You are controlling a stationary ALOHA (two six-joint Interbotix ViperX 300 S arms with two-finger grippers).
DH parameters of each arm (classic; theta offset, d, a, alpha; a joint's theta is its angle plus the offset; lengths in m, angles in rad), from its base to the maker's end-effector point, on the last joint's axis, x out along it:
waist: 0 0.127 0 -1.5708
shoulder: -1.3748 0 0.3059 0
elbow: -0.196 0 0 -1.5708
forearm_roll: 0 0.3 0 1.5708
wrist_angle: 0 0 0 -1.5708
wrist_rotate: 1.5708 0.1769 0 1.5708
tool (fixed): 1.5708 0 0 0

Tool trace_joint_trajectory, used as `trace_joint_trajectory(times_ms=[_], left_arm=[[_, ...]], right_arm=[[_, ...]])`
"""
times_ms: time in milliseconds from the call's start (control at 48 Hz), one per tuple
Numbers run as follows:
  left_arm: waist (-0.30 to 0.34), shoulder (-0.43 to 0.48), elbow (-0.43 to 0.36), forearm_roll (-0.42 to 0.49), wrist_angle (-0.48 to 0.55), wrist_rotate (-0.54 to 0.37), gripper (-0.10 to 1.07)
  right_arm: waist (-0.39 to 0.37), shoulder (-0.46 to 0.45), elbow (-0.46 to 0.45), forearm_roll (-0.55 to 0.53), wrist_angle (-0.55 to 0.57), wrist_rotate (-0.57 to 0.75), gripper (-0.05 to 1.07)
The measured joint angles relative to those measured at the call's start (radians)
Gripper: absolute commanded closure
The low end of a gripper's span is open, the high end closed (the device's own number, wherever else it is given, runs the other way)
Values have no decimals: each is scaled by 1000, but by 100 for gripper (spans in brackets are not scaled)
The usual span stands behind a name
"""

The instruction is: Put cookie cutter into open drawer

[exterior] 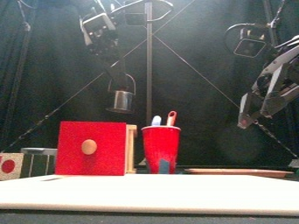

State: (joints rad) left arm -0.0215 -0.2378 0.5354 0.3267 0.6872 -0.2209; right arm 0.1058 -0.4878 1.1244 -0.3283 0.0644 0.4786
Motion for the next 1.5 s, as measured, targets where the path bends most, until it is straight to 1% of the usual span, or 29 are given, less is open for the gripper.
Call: trace_joint_trajectory(times_ms=[167,292,521,708,917,1146,1500], left_arm=[[38,-41,118,-8,-121,-15,41],[52,-44,176,-32,-187,-18,41],[81,-31,230,-38,-273,-20,41],[89,20,249,-38,-362,-17,41],[92,74,250,-38,-377,-18,40],[101,91,250,-32,-368,-18,38],[110,91,250,-23,-370,-18,23]], right_arm=[[0,0,0,5,0,0,5],[0,0,-2,17,0,2,5],[0,0,-2,25,0,0,5],[0,0,-2,31,0,0,5],[0,0,-2,37,0,0,5],[0,0,-2,46,0,2,5],[3,0,-2,54,0,0,5]])
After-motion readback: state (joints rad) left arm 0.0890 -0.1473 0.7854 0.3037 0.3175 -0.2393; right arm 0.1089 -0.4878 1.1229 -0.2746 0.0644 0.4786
